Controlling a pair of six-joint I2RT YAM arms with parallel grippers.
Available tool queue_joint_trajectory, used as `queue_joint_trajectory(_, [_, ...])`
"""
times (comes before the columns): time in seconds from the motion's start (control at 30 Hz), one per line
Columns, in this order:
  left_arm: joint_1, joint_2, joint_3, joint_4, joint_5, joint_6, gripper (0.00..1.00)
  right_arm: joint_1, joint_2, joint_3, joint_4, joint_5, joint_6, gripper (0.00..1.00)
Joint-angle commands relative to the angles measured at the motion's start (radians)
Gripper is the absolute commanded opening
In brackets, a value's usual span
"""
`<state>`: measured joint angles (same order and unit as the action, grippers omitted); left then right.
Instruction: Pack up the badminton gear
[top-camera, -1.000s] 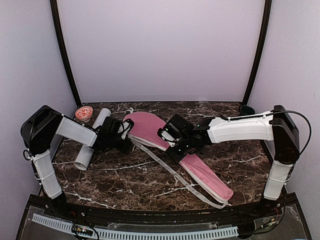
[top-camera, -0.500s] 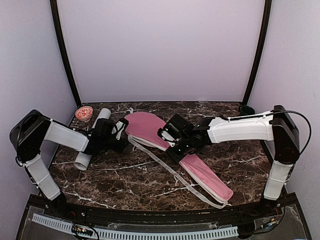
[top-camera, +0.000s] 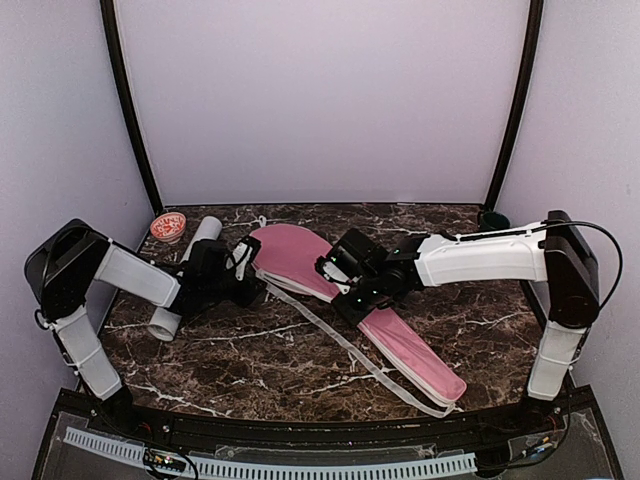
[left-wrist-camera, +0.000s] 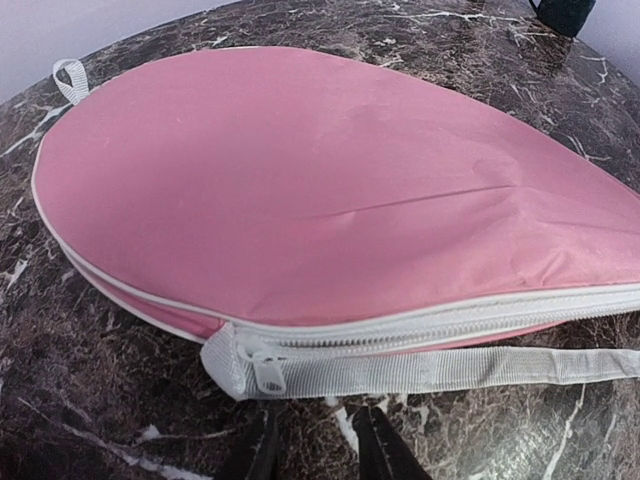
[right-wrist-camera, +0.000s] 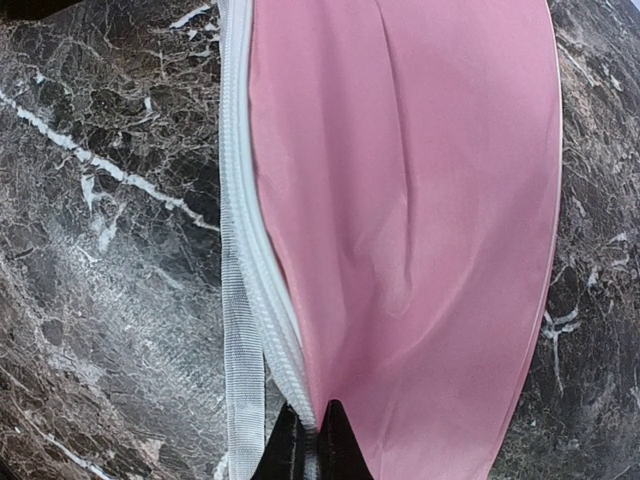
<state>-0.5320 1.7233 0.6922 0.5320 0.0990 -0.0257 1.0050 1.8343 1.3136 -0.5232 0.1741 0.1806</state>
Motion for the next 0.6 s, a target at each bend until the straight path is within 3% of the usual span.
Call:
queue_joint_trajectory(0.0, [0.003, 0.045, 0.056, 0.028, 0.021, -0.014, 0.28, -0.003, -0.047, -0.004, 0.038, -0.015, 0.011, 0.00])
queue_joint_trajectory(0.57, [0.009, 0.107, 0.106, -0.022, -0.083, 0.006, 0.27, -0.002, -0.069, -0.014, 0.031, -0.021, 0.009, 0.00])
